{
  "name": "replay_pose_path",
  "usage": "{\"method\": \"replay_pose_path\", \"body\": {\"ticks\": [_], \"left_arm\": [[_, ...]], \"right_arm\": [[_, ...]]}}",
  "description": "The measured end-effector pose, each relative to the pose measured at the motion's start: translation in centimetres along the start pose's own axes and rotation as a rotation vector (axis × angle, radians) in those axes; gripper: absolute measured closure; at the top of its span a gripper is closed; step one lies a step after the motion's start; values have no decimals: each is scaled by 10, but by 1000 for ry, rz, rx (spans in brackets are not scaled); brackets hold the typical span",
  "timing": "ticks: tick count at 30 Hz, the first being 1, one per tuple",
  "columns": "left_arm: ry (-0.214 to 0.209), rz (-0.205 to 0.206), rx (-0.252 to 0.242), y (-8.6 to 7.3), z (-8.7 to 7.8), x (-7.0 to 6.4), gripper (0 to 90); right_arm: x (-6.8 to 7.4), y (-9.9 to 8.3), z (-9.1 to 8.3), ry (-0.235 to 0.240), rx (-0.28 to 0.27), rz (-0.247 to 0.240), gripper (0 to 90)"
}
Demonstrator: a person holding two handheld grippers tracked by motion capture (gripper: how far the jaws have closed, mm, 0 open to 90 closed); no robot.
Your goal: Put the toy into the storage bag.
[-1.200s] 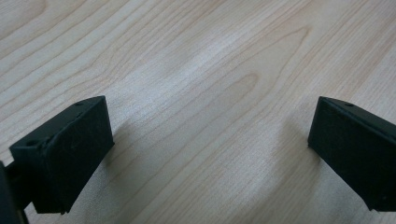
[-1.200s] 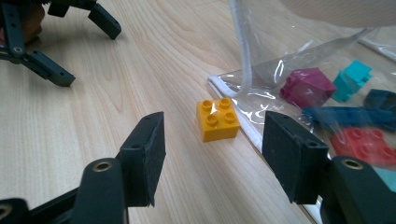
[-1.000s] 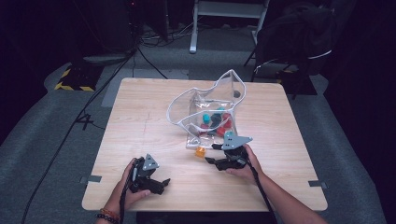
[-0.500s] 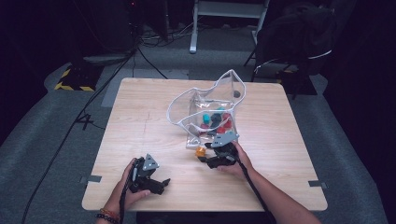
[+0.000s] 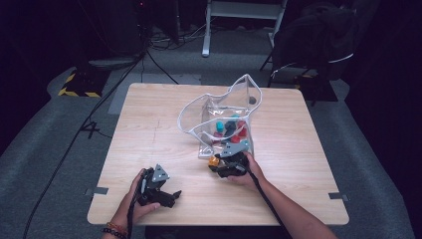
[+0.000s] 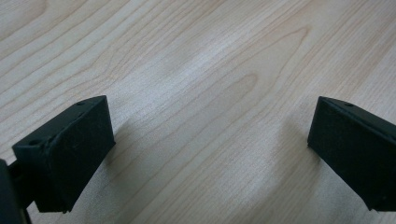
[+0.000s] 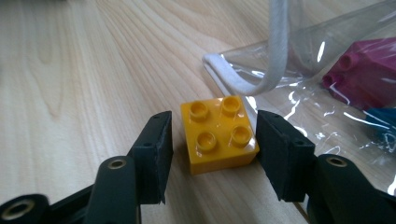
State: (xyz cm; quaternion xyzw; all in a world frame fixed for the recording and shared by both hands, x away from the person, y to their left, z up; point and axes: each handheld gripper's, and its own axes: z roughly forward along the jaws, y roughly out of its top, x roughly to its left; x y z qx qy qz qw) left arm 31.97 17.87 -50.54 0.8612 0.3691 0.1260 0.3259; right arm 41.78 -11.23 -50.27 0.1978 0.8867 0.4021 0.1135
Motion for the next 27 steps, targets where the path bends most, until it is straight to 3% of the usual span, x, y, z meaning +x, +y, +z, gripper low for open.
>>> {"method": "replay_pose_path", "body": {"ticks": [2, 4, 11, 19, 27], "left_arm": [[0, 0, 0, 0, 0, 0, 6], [0, 0, 0, 0, 0, 0, 6], [0, 0, 0, 0, 0, 0, 6], [-1, 0, -1, 0, 0, 0, 6], [0, 0, 0, 0, 0, 0, 6]], "right_arm": [[1, 1, 1, -2, -2, 1, 499], [2, 0, 0, 1, -7, 4, 584], [7, -3, -15, 15, -26, 13, 592], [3, -5, -59, 0, -79, 16, 592], [-2, 0, -109, -47, -148, 8, 592]]}}
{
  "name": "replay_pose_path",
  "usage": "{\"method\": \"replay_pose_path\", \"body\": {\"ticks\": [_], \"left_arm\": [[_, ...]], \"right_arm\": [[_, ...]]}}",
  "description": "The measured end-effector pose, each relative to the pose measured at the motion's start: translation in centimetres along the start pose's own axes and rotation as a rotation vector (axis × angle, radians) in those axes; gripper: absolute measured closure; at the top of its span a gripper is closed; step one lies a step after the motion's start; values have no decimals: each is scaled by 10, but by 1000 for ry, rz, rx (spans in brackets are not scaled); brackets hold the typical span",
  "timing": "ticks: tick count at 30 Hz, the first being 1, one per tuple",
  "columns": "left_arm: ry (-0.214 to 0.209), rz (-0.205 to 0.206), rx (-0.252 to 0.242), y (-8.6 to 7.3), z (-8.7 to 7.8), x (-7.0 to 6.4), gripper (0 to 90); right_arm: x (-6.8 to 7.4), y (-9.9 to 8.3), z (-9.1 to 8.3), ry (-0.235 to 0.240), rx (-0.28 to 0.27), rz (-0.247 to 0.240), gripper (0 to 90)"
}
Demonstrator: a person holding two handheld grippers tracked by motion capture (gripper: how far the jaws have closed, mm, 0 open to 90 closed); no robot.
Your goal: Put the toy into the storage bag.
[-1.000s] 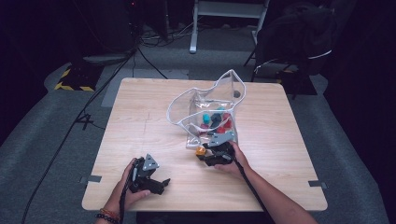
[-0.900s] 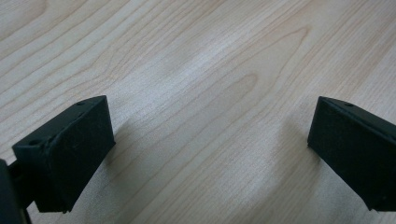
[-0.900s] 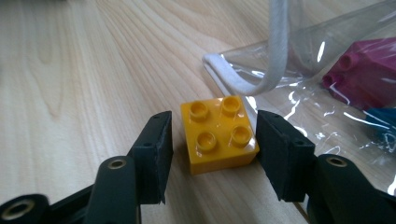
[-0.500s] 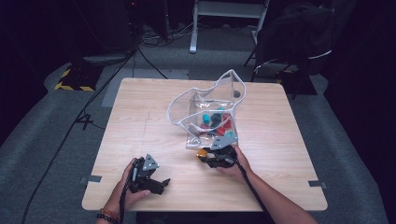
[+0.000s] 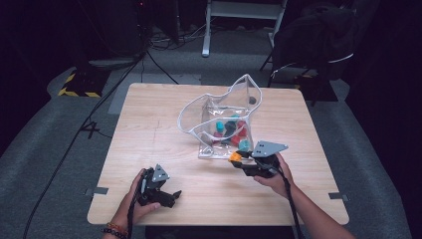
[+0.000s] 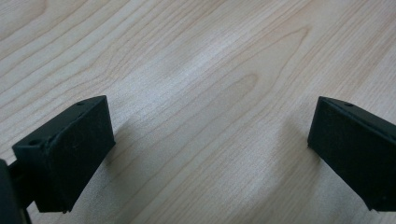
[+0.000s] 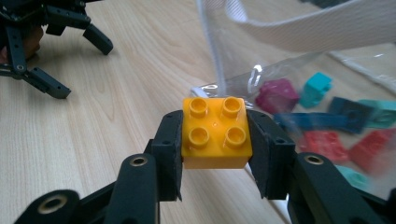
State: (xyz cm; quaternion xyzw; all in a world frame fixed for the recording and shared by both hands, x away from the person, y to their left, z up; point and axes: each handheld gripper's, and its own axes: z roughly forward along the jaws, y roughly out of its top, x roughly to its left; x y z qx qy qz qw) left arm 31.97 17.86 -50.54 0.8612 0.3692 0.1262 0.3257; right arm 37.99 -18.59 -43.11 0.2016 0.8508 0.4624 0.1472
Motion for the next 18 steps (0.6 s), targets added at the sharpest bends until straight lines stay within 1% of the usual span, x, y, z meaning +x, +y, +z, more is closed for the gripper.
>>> {"method": "replay_pose_path", "body": {"ticks": [2, 5, 9, 11, 14, 18], "left_arm": [[-1, 0, -1, 0, 0, 0, 6], [-1, 1, -1, 0, 0, 0, 6], [0, 0, 0, 0, 0, 0, 6], [0, 0, 0, 0, 0, 0, 5], [0, 1, 0, 0, 0, 0, 5], [0, 0, 0, 0, 0, 0, 5]], "right_arm": [[-2, 3, -10, -9, -6, -3, 592], [-6, 9, -23, -36, -16, -10, 592], [-13, 18, -41, -51, -48, 8, 592], [-16, 23, -49, -60, -54, 16, 592], [-20, 29, -58, -57, -73, 15, 592], [-23, 37, -66, -76, -84, 6, 592]]}}
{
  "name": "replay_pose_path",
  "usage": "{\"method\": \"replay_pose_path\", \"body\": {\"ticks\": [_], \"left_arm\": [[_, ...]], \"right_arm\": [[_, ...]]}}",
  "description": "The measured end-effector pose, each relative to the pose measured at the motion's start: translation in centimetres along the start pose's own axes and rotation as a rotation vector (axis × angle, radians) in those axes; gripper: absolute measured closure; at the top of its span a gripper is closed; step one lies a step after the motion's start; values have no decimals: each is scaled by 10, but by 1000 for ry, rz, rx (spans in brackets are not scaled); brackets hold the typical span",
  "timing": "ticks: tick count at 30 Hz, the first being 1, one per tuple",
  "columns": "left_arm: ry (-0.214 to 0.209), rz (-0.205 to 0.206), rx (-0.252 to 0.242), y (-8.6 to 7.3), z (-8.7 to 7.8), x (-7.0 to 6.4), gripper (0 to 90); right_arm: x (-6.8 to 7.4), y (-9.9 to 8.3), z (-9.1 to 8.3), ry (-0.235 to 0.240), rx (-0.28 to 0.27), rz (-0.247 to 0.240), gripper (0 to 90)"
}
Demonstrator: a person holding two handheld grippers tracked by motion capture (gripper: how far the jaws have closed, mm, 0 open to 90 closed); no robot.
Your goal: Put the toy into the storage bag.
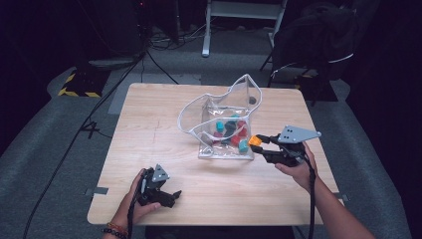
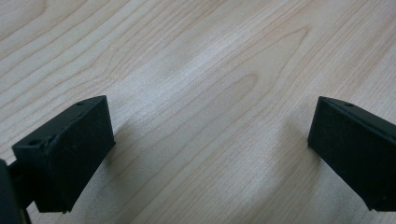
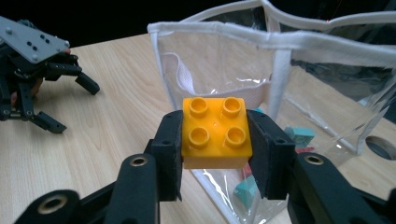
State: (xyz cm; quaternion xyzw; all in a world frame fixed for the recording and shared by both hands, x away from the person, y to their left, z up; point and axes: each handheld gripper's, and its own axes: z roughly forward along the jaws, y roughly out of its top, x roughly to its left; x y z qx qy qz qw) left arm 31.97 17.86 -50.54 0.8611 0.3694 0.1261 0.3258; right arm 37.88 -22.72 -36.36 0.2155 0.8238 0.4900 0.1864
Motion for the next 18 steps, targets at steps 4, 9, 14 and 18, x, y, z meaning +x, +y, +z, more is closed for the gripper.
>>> {"method": "replay_pose_path", "body": {"ticks": [4, 9, 14, 18], "left_arm": [[0, 1, 1, 0, 0, 0, 3], [0, 0, 0, 0, 0, 0, 3], [1, 0, 0, 0, 0, 0, 3], [1, 0, 0, 0, 0, 0, 4]], "right_arm": [[-4, 8, -5, -12, -16, -3, 592], [-7, 19, -11, -22, -39, -4, 592], [-12, 28, -12, -38, -58, -1, 592], [-15, 36, -13, -52, -73, 4, 592]]}}
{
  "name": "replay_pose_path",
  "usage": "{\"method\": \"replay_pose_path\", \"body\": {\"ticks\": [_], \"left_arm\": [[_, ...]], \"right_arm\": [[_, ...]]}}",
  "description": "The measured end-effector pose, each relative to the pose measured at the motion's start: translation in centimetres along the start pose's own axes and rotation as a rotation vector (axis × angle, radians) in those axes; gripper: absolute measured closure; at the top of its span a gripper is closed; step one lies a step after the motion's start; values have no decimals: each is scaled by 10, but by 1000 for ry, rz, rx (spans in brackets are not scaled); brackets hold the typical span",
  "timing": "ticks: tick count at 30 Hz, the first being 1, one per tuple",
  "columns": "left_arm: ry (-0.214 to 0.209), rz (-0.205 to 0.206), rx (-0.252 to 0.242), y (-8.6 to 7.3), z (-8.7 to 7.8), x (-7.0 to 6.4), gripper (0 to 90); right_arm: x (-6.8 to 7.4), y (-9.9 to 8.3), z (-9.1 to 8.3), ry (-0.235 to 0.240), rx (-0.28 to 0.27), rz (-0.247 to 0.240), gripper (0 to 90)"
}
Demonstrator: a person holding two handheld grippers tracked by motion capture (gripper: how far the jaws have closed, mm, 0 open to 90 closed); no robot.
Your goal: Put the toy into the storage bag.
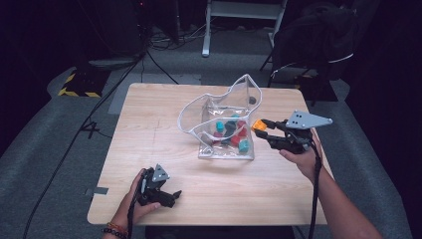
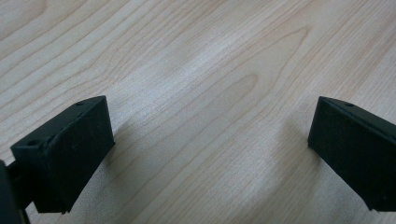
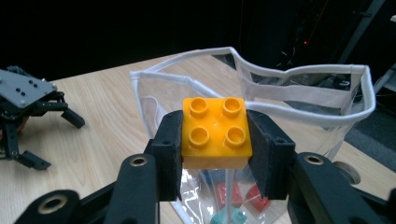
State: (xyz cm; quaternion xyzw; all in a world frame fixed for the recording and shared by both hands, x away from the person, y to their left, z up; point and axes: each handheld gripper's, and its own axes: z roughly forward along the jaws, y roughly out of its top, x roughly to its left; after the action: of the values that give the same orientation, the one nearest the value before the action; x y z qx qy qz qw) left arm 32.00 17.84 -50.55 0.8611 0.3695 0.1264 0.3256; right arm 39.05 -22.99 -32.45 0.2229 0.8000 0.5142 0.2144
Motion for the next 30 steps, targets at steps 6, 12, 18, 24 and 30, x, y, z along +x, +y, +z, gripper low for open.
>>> {"method": "replay_pose_path", "body": {"ticks": [6, 12, 18, 24, 30], "left_arm": [[0, 0, 0, 0, 0, 0, 3], [0, 2, 1, 0, 0, 0, 3], [0, 0, 0, 0, 0, 0, 3], [-1, 0, 0, 0, 0, 0, 4], [0, 0, 0, 0, 0, 0, 4]], "right_arm": [[-2, 11, 0, -20, -14, -5, 592], [-4, 24, 5, -29, -28, -8, 592], [-8, 34, 18, -53, -15, -13, 592], [-17, 38, 34, -83, 4, 4, 592], [-24, 39, 48, -100, 24, 23, 592]]}}
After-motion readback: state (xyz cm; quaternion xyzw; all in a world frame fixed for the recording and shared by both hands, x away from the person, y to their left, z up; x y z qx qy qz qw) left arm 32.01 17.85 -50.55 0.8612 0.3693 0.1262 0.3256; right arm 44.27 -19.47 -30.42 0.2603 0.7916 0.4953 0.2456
